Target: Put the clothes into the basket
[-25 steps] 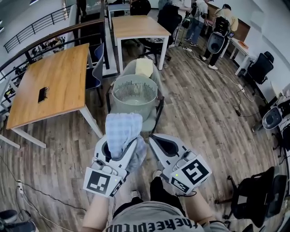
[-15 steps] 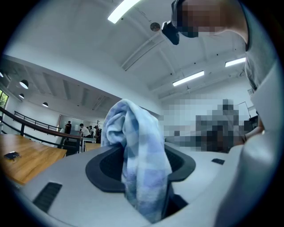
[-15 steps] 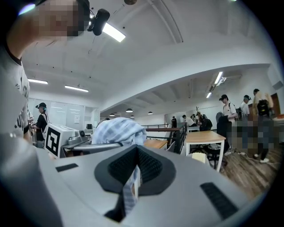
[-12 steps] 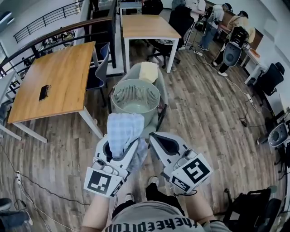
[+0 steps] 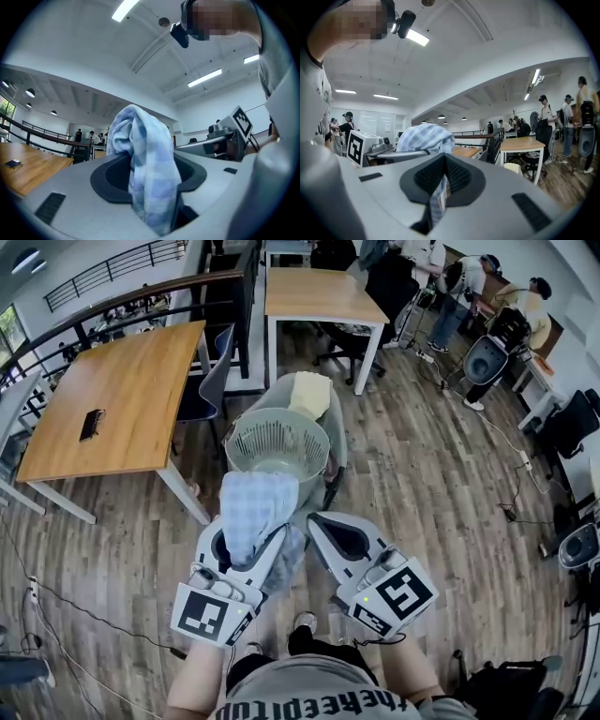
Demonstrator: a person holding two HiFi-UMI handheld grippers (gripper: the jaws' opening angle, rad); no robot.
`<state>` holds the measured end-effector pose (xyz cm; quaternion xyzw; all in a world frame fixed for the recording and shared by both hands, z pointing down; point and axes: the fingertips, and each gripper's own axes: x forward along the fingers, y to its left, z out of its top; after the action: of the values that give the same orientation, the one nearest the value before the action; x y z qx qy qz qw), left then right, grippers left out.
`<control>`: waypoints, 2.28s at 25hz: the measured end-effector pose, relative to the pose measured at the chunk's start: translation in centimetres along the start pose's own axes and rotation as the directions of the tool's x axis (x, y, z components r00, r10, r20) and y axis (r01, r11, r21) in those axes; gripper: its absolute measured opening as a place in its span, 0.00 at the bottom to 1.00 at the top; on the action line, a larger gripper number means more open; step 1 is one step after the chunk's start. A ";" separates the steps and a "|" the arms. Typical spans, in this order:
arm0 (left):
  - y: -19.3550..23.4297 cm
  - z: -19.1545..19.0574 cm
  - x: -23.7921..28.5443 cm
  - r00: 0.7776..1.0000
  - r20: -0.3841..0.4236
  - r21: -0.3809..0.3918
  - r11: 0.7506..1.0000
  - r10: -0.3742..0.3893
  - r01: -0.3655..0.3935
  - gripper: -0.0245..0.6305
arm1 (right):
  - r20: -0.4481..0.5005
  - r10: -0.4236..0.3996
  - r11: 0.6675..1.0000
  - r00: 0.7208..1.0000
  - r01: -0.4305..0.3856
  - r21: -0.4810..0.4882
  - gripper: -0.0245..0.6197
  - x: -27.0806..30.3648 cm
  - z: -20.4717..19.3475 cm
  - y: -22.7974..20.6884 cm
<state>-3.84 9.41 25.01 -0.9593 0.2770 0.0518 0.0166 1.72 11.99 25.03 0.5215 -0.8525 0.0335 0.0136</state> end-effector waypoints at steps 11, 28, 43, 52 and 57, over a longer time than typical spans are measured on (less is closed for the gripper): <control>-1.5 -0.5 3.5 0.998 0.003 0.013 0.998 0.067 -0.067 0.38 | 0.009 0.072 0.997 0.997 -0.072 0.012 0.05 -0.4 -0.3 -3.8; 2.3 -1.3 6.4 0.998 -0.007 0.010 0.998 0.056 -0.056 0.38 | 0.011 0.052 0.998 0.999 -0.052 0.029 0.05 3.2 -0.5 -6.8; 8.7 -1.0 9.7 1.000 -0.007 0.018 1.000 -0.020 0.020 0.38 | 0.017 -0.013 1.000 1.000 0.012 0.026 0.05 9.9 0.4 -8.9; 12.4 -1.7 10.8 0.999 -0.012 0.006 0.999 -0.045 0.045 0.38 | -0.003 -0.044 0.999 0.999 0.044 0.030 0.05 13.3 0.0 -9.4; 13.9 -1.7 11.2 0.998 -0.009 -0.003 0.998 -0.066 0.066 0.38 | -0.010 -0.067 0.997 0.998 0.067 0.029 0.05 14.6 0.1 -9.5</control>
<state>-1.68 -8.38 25.43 -0.9682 0.2452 0.0474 0.0159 3.49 -5.32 26.22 0.5497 -0.8339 0.0476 0.0110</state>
